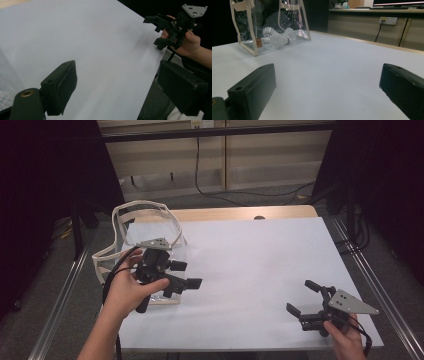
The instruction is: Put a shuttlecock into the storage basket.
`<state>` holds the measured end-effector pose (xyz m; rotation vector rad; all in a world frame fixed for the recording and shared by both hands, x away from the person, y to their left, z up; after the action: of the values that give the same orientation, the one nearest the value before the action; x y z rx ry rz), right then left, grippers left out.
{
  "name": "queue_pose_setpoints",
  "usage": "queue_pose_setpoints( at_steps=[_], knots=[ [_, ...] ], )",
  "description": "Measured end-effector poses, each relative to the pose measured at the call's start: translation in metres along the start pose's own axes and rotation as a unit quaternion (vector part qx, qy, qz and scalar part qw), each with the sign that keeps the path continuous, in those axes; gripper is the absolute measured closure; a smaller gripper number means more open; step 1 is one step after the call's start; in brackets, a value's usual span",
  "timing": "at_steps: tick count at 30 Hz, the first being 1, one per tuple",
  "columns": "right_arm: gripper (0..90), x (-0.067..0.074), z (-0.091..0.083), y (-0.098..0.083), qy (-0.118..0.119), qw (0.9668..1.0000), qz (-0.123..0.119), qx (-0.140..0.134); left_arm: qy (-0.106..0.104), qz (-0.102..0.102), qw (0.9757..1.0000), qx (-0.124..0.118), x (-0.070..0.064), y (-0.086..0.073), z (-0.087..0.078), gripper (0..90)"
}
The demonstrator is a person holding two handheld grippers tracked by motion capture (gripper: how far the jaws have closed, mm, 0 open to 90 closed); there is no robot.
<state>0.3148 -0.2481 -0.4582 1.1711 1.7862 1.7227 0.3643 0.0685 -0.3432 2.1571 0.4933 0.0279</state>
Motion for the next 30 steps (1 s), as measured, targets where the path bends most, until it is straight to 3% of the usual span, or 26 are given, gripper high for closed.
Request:
queue_pose_setpoints(
  at_steps=[16, 30],
  knots=[
    [0.4, 0.0, -0.001, 0.0, 0.0, 1.0, -0.001, -0.002, 0.003, 0.004, 0.9999, -0.013, 0.002, -0.022, 0.013, 13.7],
    [0.4, -0.001, -0.001, 0.001, -0.001, 1.0, -0.004, -0.001, 0.008, 0.02, 0.9993, -0.029, 0.004, -0.044, 0.021, 11.3]
  ],
)
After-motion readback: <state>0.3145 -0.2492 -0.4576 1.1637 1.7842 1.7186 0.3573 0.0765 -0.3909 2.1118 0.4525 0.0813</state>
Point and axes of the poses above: each handheld gripper's, and its own axes: z roughly forward along the jaws, y roughly out of its top, x roughly to its left, the point moved 9 cm from there along z, roughly forward along the jaws, and after that the axes turned 12 degrees about z, right-handed, at the moved point
